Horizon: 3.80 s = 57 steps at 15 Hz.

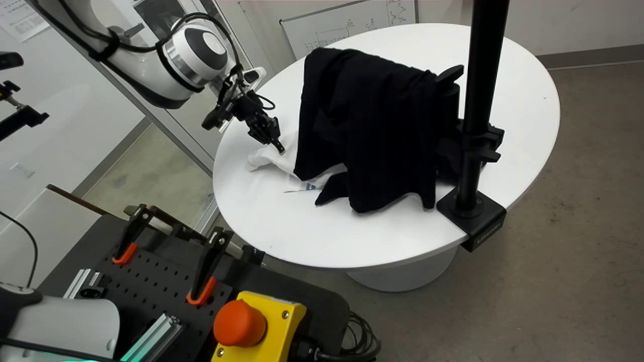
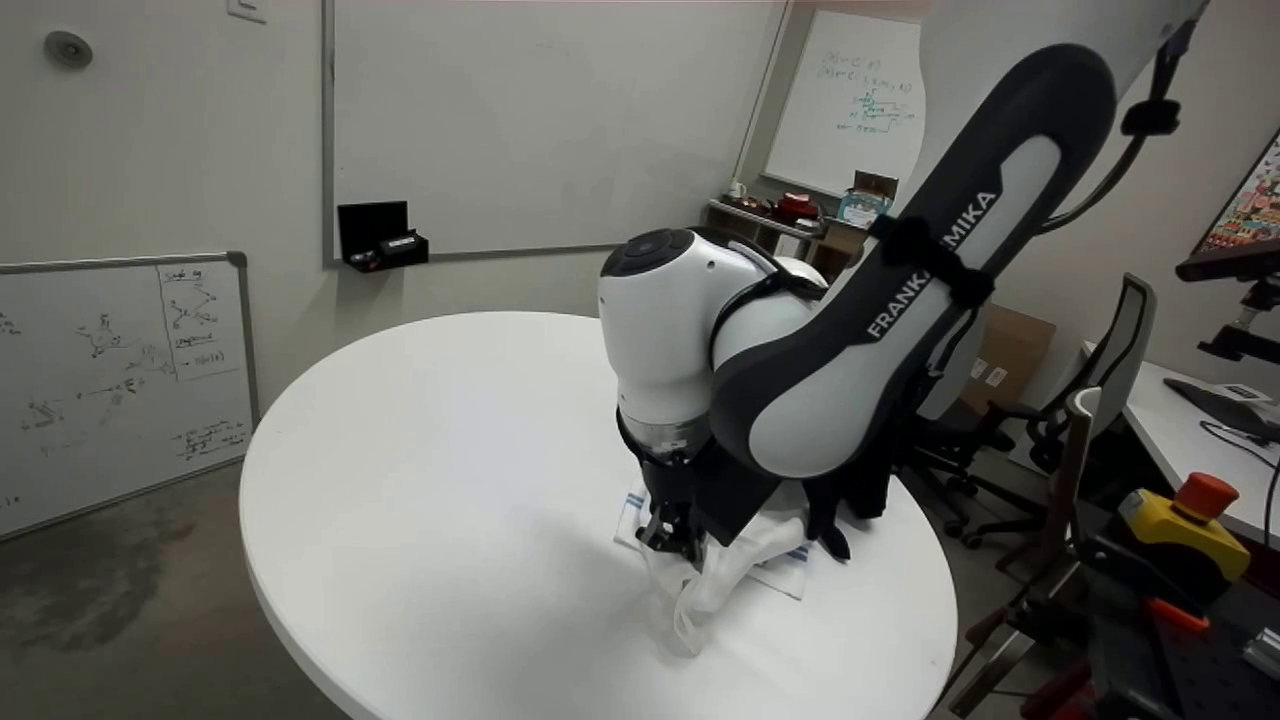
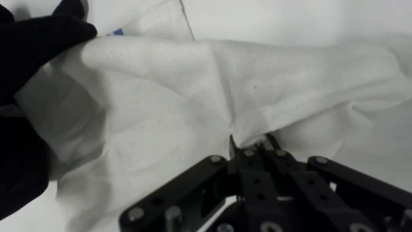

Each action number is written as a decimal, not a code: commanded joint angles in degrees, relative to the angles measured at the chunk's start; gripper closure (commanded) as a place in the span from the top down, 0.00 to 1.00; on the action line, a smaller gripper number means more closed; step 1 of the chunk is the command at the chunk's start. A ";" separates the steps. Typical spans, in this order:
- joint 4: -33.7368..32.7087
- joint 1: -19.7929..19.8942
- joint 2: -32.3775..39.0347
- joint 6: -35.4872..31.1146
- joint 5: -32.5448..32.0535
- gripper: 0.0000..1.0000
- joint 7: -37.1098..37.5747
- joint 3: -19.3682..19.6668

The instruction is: Hang the white cloth on top of the black cloth on the stand

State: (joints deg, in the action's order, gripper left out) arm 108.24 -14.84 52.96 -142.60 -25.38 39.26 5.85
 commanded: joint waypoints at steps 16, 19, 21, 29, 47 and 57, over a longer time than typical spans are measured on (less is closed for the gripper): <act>11.50 -8.41 -20.53 0.18 -0.46 0.01 0.38 5.76; 12.85 -8.70 -23.41 0.43 -6.03 0.01 -0.88 5.48; 20.43 -10.12 -29.99 -4.44 -13.80 0.01 4.19 7.81; 31.93 -1.56 -48.06 -3.66 -35.76 0.01 19.25 2.65; 41.59 15.35 -81.02 7.53 -19.07 0.01 29.73 -10.25; 22.71 27.12 -69.27 17.72 -19.70 0.01 38.68 -8.69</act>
State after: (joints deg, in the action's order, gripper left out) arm 139.95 10.99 -24.02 -129.01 -45.43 74.72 -2.84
